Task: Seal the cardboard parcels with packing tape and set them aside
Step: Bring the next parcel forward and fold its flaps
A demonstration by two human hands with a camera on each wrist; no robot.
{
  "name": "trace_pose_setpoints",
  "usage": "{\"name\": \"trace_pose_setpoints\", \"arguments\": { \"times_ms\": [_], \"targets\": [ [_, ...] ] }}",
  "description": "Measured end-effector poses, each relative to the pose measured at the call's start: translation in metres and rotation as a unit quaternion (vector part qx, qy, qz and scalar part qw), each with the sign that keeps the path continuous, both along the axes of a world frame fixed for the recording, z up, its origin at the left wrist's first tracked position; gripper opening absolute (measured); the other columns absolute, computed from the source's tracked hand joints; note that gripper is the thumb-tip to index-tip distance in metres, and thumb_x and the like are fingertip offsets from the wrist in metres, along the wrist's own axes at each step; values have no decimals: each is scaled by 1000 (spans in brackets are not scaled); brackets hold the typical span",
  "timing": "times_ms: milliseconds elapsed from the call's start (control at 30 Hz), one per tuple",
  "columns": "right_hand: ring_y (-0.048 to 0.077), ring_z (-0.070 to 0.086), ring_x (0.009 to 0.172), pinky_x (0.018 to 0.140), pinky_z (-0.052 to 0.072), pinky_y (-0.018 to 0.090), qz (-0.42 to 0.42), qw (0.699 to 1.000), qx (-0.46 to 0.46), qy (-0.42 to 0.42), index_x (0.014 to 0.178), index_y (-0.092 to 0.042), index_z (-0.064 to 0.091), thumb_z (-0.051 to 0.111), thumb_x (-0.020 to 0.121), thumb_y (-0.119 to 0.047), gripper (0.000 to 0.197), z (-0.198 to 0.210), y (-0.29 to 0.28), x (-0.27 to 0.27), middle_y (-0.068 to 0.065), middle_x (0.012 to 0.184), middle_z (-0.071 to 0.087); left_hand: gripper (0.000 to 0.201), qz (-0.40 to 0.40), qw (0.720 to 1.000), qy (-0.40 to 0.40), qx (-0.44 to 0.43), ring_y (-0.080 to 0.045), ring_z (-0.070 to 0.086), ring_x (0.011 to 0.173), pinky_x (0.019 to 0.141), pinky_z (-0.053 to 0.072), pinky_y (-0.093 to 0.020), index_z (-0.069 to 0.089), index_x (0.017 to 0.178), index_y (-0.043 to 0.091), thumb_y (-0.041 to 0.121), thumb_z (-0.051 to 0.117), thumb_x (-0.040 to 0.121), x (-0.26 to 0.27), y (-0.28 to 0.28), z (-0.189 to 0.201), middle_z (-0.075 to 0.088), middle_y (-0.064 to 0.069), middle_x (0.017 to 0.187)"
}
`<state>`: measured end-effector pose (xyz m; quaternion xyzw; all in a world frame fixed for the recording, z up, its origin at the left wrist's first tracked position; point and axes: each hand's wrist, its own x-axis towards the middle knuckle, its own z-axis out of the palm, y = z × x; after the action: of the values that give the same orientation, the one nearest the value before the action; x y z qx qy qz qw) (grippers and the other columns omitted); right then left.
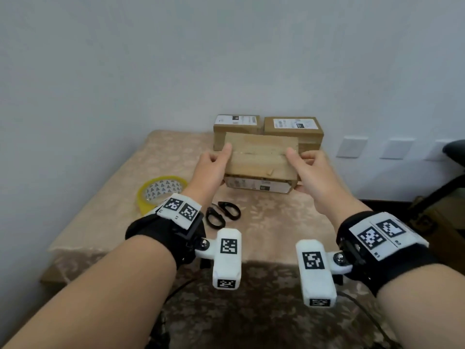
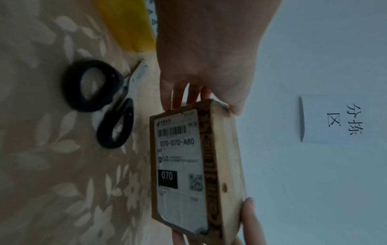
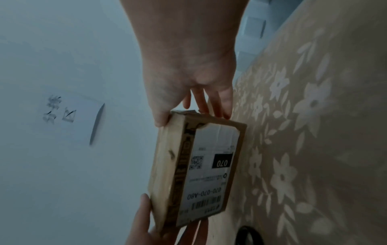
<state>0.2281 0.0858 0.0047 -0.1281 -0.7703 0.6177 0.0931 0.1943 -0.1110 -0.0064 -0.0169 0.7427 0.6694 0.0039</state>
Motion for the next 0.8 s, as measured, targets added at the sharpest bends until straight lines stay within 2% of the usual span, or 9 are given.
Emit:
{"name": "trace_pose_setpoints", "arguments": {
  "times_ms": [100, 233, 333, 500, 567, 633, 667, 733, 800],
  "targets": [
    [13, 55, 104, 96, 49, 41, 9, 1000, -4, -1, 134, -22, 40, 57, 91, -47, 53, -1, 1, -2, -6, 115, 50, 40, -15, 999, 18, -25, -15, 60, 98, 74, 54, -28, 43, 117, 21, 50, 52, 91, -1, -3, 2, 55, -1, 113],
    [14, 54, 106, 98, 46, 40, 6, 1000, 11, 1, 138, -18, 42, 51, 95, -47, 53, -6, -4, -4, -3, 123, 53, 42, -49, 996, 40, -58, -8, 62, 90, 63, 52, -19, 38, 135, 28, 43, 46, 96, 3, -3, 1, 59, 5, 106],
    [17, 54, 111, 99, 46, 43, -1, 1000, 18, 1, 139, -17, 43, 51, 95, -44, 52, -8, -7, -3, -1, 127, 54, 41, -48, 996, 57, -51, -6, 59, 89, 69, 53, -21, 41, 138, 23, 34, 45, 99, 7, -2, 2, 57, 7, 101],
    [19, 59, 105, 89, 52, 42, 20, 1000, 0, -24, 131, -19, 49, 57, 90, -19, 41, -13, -4, -1, 0, 119, 60, 35, -84, 996, 27, -28, -8, 56, 94, 76, 49, -26, 43, 128, 23, 7, 46, 97, 8, -8, 1, 58, 5, 112],
    [20, 56, 110, 94, 49, 46, 21, 998, -25, -54, 126, -24, 50, 61, 82, -34, 47, -15, -1, 3, -2, 120, 59, 27, -119, 992, -7, -33, -10, 57, 99, 81, 48, -32, 43, 122, 20, 16, 51, 97, 9, -10, -1, 57, 6, 115],
    [20, 55, 114, 99, 44, 50, 20, 996, -45, -71, 123, -30, 51, 60, 72, -58, 59, -16, 3, 5, -5, 124, 58, 32, -130, 990, -31, -54, -16, 55, 111, 92, 48, -39, 45, 116, 21, 43, 52, 94, 10, -10, 0, 54, 3, 122],
    [19, 55, 113, 98, 45, 49, 19, 997, -36, -66, 121, -30, 50, 59, 75, -61, 57, -15, 4, 6, -6, 122, 58, 36, -127, 989, -35, -63, -18, 54, 113, 94, 47, -42, 45, 112, 24, 53, 48, 92, 11, -10, 0, 53, 2, 124],
    [12, 57, 101, 86, 49, 36, 9, 999, -3, -43, 120, -23, 46, 59, 88, -48, 42, -17, 7, 6, -6, 110, 57, 34, -106, 991, -23, -74, -19, 55, 109, 92, 49, -41, 44, 110, 25, 54, 46, 92, 11, -9, 1, 54, 1, 118],
    [6, 57, 87, 72, 47, 28, 8, 999, 40, -18, 129, -20, 41, 60, 93, -32, 42, -20, 9, 5, -6, 99, 54, 35, -99, 991, 1, -92, -18, 58, 102, 87, 53, -39, 39, 125, 25, 39, 52, 95, 9, -7, 0, 56, -3, 112]
  ]
}}
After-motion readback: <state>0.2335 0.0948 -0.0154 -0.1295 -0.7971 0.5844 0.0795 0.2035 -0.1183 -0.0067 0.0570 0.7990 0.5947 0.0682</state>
